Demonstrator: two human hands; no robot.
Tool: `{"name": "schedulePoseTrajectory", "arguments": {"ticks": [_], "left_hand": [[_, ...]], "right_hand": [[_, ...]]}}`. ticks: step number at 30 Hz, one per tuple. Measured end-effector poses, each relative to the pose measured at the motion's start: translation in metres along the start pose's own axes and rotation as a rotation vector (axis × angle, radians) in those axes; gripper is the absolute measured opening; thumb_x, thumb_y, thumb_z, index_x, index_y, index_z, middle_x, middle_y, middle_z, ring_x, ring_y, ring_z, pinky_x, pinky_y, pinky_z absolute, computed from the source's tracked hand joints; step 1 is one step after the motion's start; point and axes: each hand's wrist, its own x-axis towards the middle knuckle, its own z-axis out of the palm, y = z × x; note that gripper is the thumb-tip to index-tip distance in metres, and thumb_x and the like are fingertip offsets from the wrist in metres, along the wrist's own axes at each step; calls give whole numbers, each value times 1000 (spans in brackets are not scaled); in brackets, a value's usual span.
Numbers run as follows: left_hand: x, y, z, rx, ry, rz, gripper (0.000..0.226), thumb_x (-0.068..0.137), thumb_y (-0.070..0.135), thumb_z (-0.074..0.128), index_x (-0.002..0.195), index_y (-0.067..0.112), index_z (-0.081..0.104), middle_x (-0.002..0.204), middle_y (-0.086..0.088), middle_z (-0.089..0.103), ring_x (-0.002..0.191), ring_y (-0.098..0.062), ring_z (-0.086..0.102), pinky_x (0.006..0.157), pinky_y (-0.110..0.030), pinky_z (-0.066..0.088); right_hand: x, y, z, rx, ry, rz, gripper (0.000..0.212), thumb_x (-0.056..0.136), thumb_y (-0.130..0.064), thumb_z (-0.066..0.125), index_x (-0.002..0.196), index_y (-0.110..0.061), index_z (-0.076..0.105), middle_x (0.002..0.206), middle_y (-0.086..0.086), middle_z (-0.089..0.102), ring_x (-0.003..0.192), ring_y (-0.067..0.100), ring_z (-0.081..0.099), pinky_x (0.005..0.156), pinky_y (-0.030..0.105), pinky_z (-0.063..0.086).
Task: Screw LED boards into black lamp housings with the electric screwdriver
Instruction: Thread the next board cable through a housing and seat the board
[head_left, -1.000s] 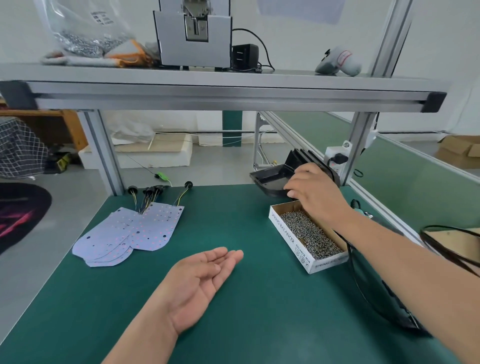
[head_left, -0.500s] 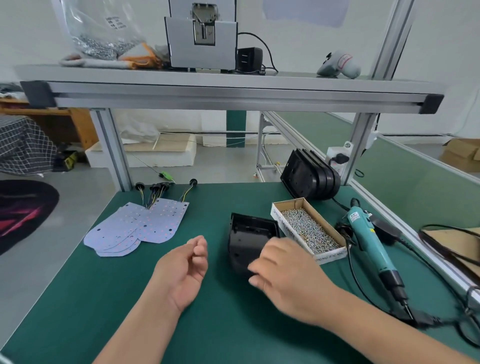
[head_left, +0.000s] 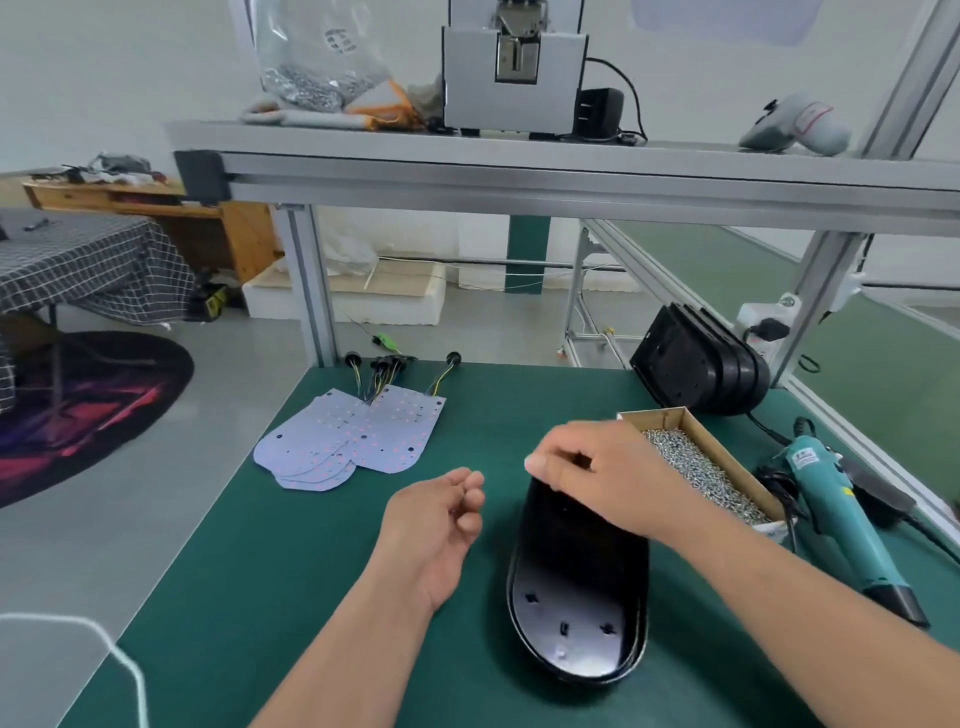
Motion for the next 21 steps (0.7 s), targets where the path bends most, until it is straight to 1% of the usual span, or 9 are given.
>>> {"name": "schedulePoseTrajectory", "arguments": {"ticks": [2, 6, 9, 12, 15, 17, 18, 20, 21], "left_hand": [[0, 0, 1, -4, 3, -12, 27, 103, -14, 38, 120, -11, 59, 95, -15, 74, 53, -8, 59, 40, -17, 38], [1, 0, -1, 8, -26, -13, 23, 108, -6, 43, 121, -3, 61, 99, -13, 82, 57, -8, 62, 43, -17, 40], [2, -1, -2, 9, -35, -12, 23, 112, 1, 42, 124, 2, 62, 101, -12, 82, 57, -9, 63, 44, -18, 40], [3, -1, -3, 15, -32, -2, 23, 112, 2, 44, 126, 5, 62, 98, -10, 82, 58, -10, 58, 45, -19, 39], [5, -2, -4, 29, -32, 10, 26, 110, 2, 44, 126, 8, 64, 94, -7, 81, 61, -10, 53, 48, -20, 39], [5, -2, -4, 31, -36, 8, 26, 109, 3, 44, 125, 7, 65, 89, -7, 79, 59, -10, 51, 48, -20, 38], [5, -2, -3, 32, -41, 5, 26, 109, 4, 45, 125, 5, 65, 86, -6, 77, 57, -10, 50, 47, -20, 36], [3, -1, -2, 38, -46, 11, 26, 109, 6, 45, 123, 3, 66, 81, -5, 73, 54, -10, 46, 44, -20, 32], [3, 0, -2, 38, -44, 22, 26, 108, 7, 45, 121, 3, 67, 80, -4, 72, 52, -10, 43, 43, -20, 29]], "right_hand": [[33, 15, 10, 3, 28, 110, 22, 99, -43, 67, 83, -29, 69, 79, -10, 70, 67, 1, 58, 65, 19, 43], [98, 37, 36, -104, -59, 170, 15, 102, -35, 61, 106, -30, 75, 92, -18, 73, 82, -1, 64, 82, 29, 50], [146, 45, 59, -227, -152, 156, 35, 107, -25, 51, 138, -17, 63, 119, 0, 72, 106, 20, 65, 92, 34, 50], [185, 47, 81, -446, -270, 93, 53, 106, -8, 44, 158, -14, 39, 152, 13, 47, 125, 34, 57, 95, 42, 50], [205, 49, 97, -640, -367, 0, 74, 98, 7, 42, 165, -19, 24, 173, 5, 15, 143, 35, 41, 97, 42, 48], [207, 52, 103, -691, -442, -14, 75, 97, 8, 42, 164, -22, 28, 174, 1, 16, 148, 35, 34, 105, 50, 48], [207, 54, 104, -700, -444, -22, 68, 99, 6, 43, 160, -22, 36, 170, 2, 27, 146, 36, 37, 104, 52, 49], [204, 54, 101, -701, -387, -42, 41, 101, 1, 47, 136, -18, 55, 140, 3, 56, 129, 32, 47, 92, 51, 52], [202, 54, 98, -705, -357, -51, 26, 103, -3, 50, 122, -18, 58, 123, 2, 60, 120, 28, 49, 87, 50, 52]]}}
